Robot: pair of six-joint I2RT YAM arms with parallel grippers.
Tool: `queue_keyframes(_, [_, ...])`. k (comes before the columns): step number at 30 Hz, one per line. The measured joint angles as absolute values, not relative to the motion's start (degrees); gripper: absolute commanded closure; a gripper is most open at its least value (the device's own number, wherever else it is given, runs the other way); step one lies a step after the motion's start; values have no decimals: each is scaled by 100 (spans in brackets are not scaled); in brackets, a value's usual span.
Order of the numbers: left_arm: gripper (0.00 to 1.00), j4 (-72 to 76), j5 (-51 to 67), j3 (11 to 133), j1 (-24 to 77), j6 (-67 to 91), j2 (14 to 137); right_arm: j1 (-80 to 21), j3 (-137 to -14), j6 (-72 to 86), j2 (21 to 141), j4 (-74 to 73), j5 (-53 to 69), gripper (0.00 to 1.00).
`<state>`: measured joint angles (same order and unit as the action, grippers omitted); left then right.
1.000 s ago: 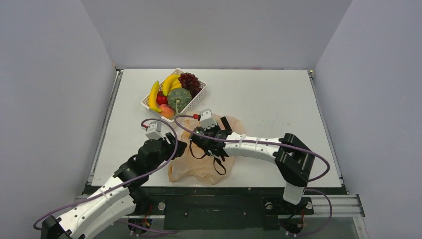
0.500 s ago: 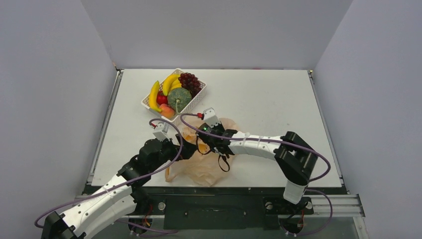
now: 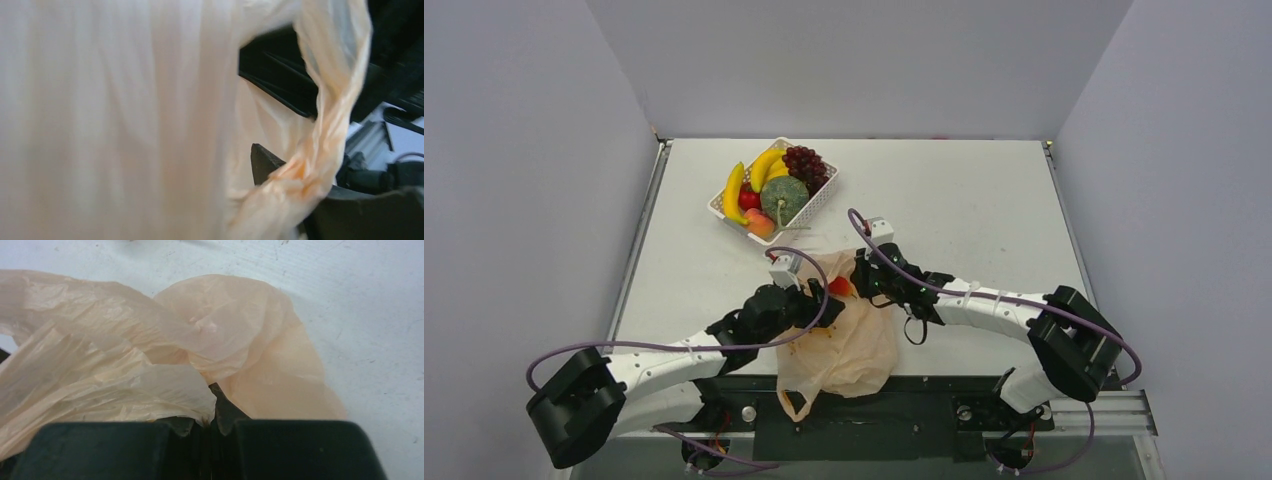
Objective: Take the fake fruits out of the plastic bag
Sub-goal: Adjust the plastic bag at the center of the board, then take out the fake fruit from the plastic bag.
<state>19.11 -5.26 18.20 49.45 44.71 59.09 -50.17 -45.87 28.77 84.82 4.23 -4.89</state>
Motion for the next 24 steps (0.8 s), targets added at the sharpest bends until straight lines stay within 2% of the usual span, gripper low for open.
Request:
queue_keyframes(7, [28, 2497, -1365, 1745, 4901, 4576, 6779, -5017, -4305, 3146, 8488, 941, 58, 100])
queue_keyframes(13, [27, 2547, -1828, 2324, 4836, 4799, 7616, -4998, -4305, 3221, 8497, 1194, 172, 100])
queue_keyframes(18, [19, 2705, -2279, 2547, 4823, 4954, 8093, -4925, -4305, 3251, 8514, 1302, 276, 100])
queue_keyframes(24, [19, 2716, -2864, 3124, 4814, 4993, 8973, -4904, -4244, 3256, 8517, 1315, 279, 100])
